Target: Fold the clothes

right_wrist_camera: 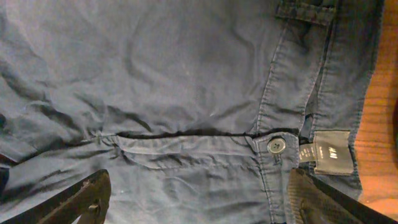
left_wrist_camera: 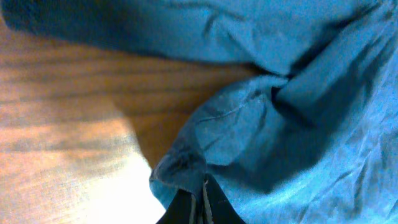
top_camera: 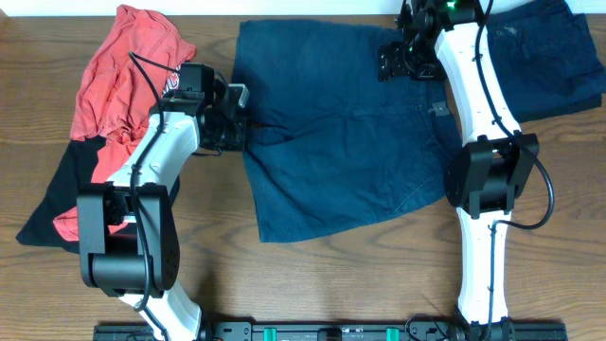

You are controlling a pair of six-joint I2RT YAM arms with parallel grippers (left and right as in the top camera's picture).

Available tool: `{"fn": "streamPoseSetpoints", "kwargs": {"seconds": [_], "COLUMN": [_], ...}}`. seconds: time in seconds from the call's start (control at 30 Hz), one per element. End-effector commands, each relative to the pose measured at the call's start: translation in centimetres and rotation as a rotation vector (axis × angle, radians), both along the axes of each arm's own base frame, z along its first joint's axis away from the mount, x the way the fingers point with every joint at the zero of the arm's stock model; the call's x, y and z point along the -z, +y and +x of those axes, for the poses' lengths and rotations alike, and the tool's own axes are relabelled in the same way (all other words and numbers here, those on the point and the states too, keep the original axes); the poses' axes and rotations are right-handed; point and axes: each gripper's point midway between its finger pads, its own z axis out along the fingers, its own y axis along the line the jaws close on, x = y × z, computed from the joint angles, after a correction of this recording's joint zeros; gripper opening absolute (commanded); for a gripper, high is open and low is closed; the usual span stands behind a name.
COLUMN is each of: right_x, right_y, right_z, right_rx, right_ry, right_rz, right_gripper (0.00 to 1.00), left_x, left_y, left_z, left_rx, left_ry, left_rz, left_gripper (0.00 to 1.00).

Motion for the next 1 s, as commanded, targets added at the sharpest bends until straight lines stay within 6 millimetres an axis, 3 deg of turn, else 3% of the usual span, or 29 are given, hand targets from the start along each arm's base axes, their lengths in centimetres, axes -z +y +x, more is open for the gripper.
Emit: {"fn": "streamPoseSetpoints", "kwargs": {"seconds": [0.0, 0.17, 0.37, 0.4, 0.43, 0.53, 0.6, 0.77, 0.83, 0.97], "right_x": [-1.1, -1.1, -1.3, -1.5, -2.0, -4.0, -5.9, -11.5, -13.9, -17.6], "right_y": [0.1, 0.1, 0.1, 0.0, 0.0, -0.1, -0.2, -2.4, -3.6, -5.4], "right_z": [0.2, 0.1, 0.0, -0.1, -0.2, -0.3, -0.6, -3.3, -5.1, -9.0], "right_rx": [-0.019, -0.018, -0.013, -0.007, -0.007, -0.005, -0.004, 0.058, 0.091, 0.149], "right_ry": [-0.026, -0.022, -0.022, -0.023, -0.029, -0.066, -0.100, -0.156, -0.176, -0.185], "right_rz": [0.006, 0.005, 0.007, 0.008, 0.009, 0.015, 0.020, -0.050, -0.093, -0.141], "right_gripper": [0.88, 0.87, 0.80, 0.79, 0.79, 0.78, 0.78, 0.79, 0.80, 0.80], "left_x": [-0.5, -0.8, -0.6, -0.7, -0.9, -2.0, -3.4, -8.4, -10.8, -13.7], "left_y": [1.0, 4.6, 6.9, 7.2, 7.5, 8.2, 8.8, 10.0, 10.1, 9.5], "left_z": [1.4, 3.1, 3.3, 3.4, 3.5, 3.9, 4.0, 2.5, 1.0, -2.1], "left_rx": [-0.040, -0.141, -0.193, -0.200, -0.207, -0.242, -0.257, -0.311, -0.321, -0.402], "left_ry": [-0.030, -0.079, -0.076, -0.079, -0.084, -0.104, -0.129, -0.190, -0.209, -0.178], "left_rz": [-0.018, 0.041, 0.074, 0.077, 0.077, 0.069, 0.069, 0.061, 0.060, 0.017], "left_gripper": [0.06, 0.06, 0.06, 0.15, 0.35, 0.85, 1.00, 0.98, 0.98, 0.98]}}
